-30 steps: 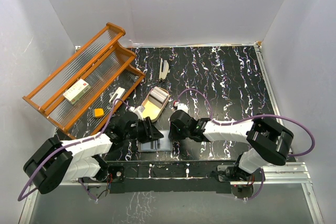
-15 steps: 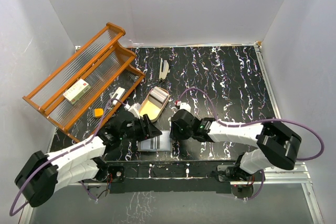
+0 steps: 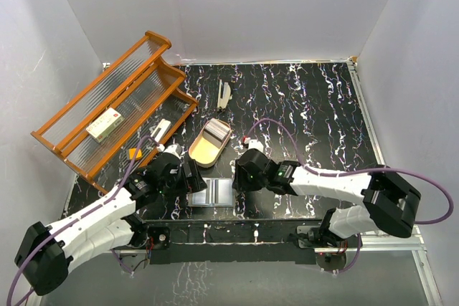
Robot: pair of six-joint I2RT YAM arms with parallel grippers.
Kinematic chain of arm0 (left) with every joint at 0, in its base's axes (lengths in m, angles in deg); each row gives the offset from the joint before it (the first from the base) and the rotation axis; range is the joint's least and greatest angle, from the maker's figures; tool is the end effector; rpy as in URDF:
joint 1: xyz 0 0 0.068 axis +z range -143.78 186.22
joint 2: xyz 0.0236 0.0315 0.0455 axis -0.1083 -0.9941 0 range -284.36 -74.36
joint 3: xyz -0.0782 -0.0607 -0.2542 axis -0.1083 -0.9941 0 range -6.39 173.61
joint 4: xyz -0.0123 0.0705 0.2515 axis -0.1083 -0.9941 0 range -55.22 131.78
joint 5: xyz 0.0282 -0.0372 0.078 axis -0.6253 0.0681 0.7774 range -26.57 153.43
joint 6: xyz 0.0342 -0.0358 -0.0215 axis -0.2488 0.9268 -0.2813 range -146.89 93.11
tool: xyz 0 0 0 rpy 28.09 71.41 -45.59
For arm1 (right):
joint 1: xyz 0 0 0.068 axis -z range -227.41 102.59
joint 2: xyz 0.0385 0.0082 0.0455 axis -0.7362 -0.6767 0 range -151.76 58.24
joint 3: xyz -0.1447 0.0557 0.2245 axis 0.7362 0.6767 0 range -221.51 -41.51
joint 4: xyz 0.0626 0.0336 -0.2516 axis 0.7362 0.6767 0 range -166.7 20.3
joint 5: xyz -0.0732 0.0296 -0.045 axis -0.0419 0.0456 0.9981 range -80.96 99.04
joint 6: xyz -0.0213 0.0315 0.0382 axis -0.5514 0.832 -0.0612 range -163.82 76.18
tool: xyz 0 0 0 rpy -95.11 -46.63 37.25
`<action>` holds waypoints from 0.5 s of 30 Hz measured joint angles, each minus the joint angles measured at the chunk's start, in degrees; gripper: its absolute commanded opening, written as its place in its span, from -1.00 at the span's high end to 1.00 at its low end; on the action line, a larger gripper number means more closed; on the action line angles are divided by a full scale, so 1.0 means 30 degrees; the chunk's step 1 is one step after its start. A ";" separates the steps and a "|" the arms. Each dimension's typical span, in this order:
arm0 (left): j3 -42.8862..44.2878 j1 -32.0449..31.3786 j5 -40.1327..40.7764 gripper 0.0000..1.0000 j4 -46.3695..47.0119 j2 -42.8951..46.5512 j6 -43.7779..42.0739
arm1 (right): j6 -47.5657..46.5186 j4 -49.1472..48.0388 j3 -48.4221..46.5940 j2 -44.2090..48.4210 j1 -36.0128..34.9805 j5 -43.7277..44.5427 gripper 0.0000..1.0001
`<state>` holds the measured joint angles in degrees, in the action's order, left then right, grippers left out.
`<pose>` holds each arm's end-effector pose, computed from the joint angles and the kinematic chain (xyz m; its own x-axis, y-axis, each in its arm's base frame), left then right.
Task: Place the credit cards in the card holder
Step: Close the card holder at the center of the board.
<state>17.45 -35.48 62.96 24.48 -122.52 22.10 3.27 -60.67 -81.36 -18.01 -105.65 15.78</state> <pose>0.1296 -0.1160 0.1911 -0.8308 -0.2704 -0.4864 0.0653 0.8206 -0.5678 0.1387 0.2162 0.1862 -0.8749 -0.0315 -0.4833 -0.2438 0.8909 0.3832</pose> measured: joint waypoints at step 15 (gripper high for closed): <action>-0.0765 0.0335 -0.0335 -0.94 0.0503 -0.1166 0.0131 | -0.0022 -0.0510 0.0138 -0.1668 -0.0233 -0.0219 0.66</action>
<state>15.15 -34.47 61.96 25.99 -126.02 22.50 3.21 -62.20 -80.95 -23.01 -106.35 15.13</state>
